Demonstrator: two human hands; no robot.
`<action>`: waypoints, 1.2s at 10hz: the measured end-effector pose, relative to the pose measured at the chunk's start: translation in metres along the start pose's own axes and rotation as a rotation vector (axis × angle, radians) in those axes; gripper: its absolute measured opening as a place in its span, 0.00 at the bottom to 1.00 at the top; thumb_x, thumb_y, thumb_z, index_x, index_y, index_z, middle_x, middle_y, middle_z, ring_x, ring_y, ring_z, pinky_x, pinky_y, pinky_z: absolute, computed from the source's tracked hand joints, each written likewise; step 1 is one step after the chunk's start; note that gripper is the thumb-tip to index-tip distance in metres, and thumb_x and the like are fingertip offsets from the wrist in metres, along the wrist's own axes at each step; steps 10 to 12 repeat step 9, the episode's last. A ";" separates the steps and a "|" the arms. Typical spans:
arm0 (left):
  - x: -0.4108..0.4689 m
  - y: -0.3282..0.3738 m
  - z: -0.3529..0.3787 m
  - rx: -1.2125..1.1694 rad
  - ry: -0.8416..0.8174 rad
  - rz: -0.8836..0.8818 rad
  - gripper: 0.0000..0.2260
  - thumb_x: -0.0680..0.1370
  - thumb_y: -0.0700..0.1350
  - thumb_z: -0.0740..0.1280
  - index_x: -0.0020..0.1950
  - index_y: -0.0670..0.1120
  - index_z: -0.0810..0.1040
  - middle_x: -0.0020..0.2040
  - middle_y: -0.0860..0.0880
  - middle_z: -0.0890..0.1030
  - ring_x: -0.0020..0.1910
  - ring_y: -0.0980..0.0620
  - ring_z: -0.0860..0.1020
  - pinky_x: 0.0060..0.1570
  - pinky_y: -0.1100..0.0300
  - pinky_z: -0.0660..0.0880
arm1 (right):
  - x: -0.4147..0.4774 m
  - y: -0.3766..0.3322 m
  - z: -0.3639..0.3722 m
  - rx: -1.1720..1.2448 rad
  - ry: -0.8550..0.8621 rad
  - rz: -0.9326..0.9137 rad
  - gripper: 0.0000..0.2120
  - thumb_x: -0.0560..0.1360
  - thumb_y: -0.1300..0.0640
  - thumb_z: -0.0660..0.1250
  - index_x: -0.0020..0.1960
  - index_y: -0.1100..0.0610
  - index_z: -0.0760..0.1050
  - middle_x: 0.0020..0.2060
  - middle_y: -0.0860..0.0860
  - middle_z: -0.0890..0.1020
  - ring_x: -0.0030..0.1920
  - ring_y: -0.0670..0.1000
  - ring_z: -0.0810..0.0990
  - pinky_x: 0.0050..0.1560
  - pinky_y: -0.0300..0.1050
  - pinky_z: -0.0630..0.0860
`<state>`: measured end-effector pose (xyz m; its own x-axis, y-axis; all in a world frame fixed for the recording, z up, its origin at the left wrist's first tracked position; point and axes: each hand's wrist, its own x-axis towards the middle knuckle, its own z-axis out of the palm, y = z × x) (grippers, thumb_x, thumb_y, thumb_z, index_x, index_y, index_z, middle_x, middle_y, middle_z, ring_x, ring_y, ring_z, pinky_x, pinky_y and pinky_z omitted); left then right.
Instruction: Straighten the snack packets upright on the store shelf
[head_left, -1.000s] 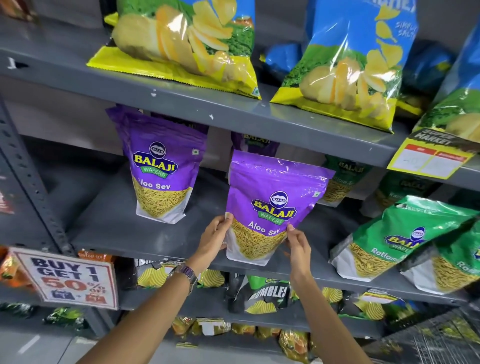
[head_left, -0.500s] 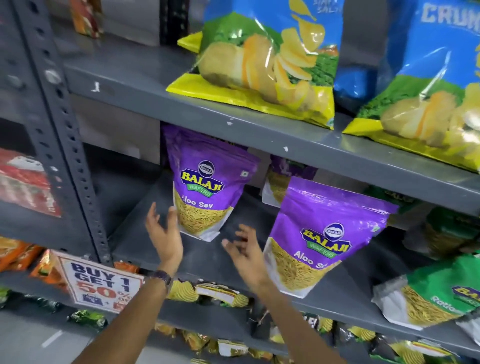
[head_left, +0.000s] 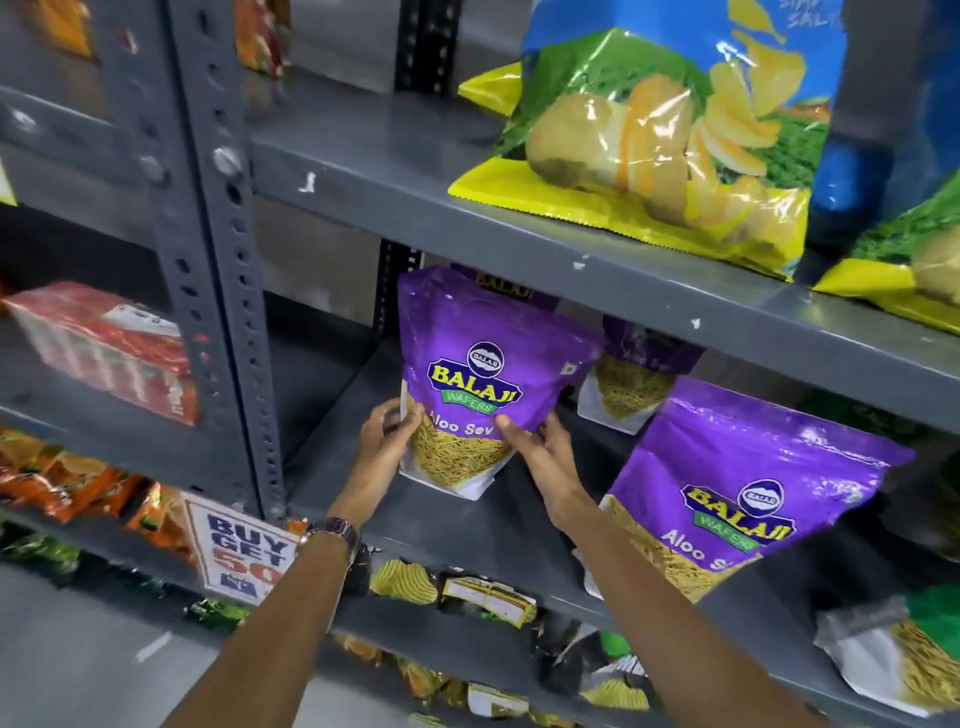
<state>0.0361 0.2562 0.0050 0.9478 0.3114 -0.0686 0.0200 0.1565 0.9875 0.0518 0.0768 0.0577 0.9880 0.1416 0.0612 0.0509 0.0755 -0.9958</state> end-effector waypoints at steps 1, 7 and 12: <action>-0.011 -0.008 -0.014 0.056 -0.047 -0.027 0.12 0.76 0.54 0.64 0.58 0.54 0.71 0.58 0.50 0.74 0.49 0.66 0.74 0.46 0.63 0.71 | -0.011 0.006 0.000 -0.003 0.022 -0.017 0.16 0.73 0.67 0.68 0.60 0.60 0.73 0.48 0.45 0.84 0.44 0.39 0.83 0.43 0.31 0.77; -0.061 -0.011 -0.023 -0.036 0.021 -0.024 0.24 0.63 0.64 0.66 0.54 0.54 0.73 0.53 0.55 0.78 0.55 0.56 0.77 0.45 0.63 0.72 | -0.051 0.015 -0.002 -0.058 -0.033 -0.087 0.14 0.73 0.62 0.69 0.57 0.54 0.74 0.51 0.46 0.83 0.50 0.41 0.82 0.45 0.32 0.77; -0.081 -0.009 -0.016 -0.024 0.356 0.288 0.17 0.76 0.45 0.66 0.64 0.48 0.70 0.64 0.47 0.74 0.63 0.48 0.73 0.60 0.58 0.69 | -0.084 0.006 -0.005 -0.240 0.236 -0.266 0.23 0.72 0.51 0.71 0.63 0.46 0.67 0.60 0.43 0.75 0.62 0.43 0.74 0.61 0.39 0.72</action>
